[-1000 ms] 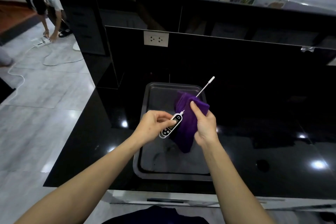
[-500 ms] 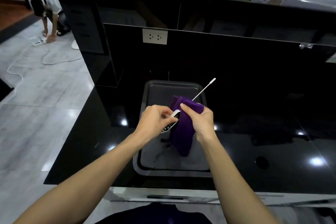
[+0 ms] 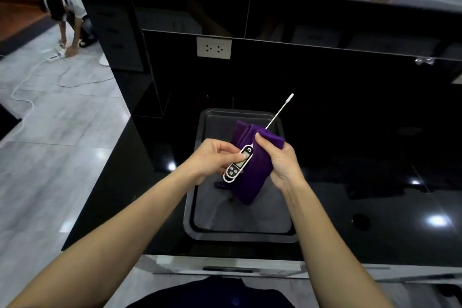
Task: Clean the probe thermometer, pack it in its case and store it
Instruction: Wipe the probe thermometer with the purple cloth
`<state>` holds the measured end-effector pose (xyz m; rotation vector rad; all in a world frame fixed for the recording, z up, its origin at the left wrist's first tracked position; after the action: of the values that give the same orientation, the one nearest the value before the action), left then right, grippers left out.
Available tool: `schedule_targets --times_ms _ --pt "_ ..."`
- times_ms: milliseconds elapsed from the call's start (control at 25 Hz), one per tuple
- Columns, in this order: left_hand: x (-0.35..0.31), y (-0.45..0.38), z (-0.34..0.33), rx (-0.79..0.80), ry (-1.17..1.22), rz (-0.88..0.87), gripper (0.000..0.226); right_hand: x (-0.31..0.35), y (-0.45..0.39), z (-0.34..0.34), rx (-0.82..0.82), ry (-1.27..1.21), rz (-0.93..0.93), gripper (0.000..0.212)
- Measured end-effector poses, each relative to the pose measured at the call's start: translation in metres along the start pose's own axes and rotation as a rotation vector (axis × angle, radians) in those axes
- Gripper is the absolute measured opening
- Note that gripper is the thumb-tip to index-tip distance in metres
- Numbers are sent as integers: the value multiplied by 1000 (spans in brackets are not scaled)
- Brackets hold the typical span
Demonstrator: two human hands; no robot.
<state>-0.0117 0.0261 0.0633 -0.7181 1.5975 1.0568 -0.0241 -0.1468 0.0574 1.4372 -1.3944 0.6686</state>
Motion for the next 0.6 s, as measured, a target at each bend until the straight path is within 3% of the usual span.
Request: schedule_targets --times_ms 120,280,600 --pt "5 0 -2 -79 -41 -55 6 8 -9 -4 -111 -59 -30 15" --pt "14 6 1 -36 -31 -17 13 28 -27 3 -208 -186 0 11" --pt "18 9 3 -26 -9 21 11 17 -20 2 -186 -157 -40 14"
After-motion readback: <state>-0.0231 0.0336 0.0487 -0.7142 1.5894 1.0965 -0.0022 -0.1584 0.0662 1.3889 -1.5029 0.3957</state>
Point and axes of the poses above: each hand's wrist, its own y-axis away from the middle knuckle, its own z-axis out of the back of the hand, x = y × z, the point moved 2 cm from there along -y, towards the middle knuckle, and after that the axes turned 2 degrees about y, right-handed, at the moved point
